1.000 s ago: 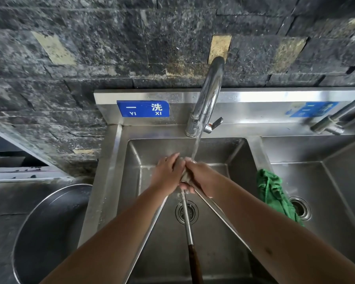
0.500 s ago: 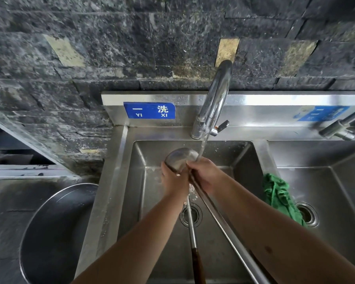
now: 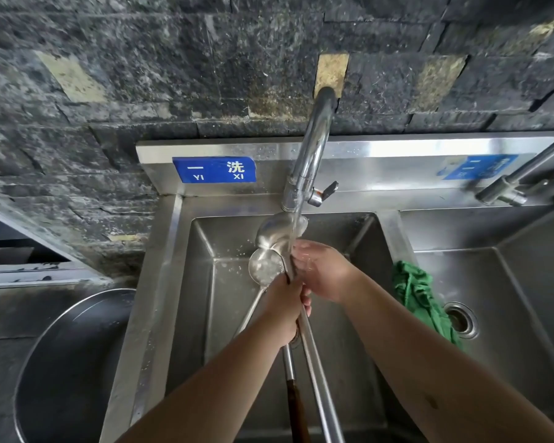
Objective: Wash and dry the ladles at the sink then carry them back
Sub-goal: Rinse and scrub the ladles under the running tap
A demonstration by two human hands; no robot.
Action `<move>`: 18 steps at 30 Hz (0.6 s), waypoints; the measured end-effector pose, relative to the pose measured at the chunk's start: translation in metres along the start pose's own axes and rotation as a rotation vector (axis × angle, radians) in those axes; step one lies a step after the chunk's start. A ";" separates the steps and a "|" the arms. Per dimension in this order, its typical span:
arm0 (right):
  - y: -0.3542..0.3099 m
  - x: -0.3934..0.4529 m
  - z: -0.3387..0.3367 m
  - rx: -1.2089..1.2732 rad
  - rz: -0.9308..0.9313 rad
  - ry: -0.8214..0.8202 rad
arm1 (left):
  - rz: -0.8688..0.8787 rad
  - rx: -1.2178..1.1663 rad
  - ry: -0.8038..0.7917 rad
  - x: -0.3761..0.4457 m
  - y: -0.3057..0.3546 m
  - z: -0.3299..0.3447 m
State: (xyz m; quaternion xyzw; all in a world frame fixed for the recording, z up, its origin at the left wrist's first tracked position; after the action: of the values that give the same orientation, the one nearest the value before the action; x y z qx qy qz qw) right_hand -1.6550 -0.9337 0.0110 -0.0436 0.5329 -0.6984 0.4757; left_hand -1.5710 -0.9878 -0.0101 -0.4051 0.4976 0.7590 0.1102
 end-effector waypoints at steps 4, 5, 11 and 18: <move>0.014 -0.041 -0.010 -0.361 -0.089 0.052 | -0.014 -0.040 0.008 0.011 -0.004 0.005; 0.023 -0.052 -0.012 -0.490 -0.065 0.116 | -0.034 -0.077 -0.010 0.014 -0.007 0.006; 0.089 -0.115 -0.032 -0.614 0.174 0.399 | -0.097 -0.104 -0.072 0.043 -0.033 0.040; 0.136 -0.112 -0.078 -0.175 0.328 0.690 | -0.117 0.146 -0.204 0.070 -0.088 0.072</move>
State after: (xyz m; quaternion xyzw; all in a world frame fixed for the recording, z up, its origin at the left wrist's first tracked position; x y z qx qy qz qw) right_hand -1.5546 -0.7966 -0.0798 0.2393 0.7190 -0.5386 0.3684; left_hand -1.6027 -0.9013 -0.1066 -0.3452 0.5133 0.7502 0.2336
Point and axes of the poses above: each hand's wrist, its own x-axis towards the middle knuckle, its own z-axis out of the palm, y = z × x, the point moved 4 cm from there along x, towards the middle knuckle, and after that the axes turned 5 degrees about -z, right-handed, at the moved point
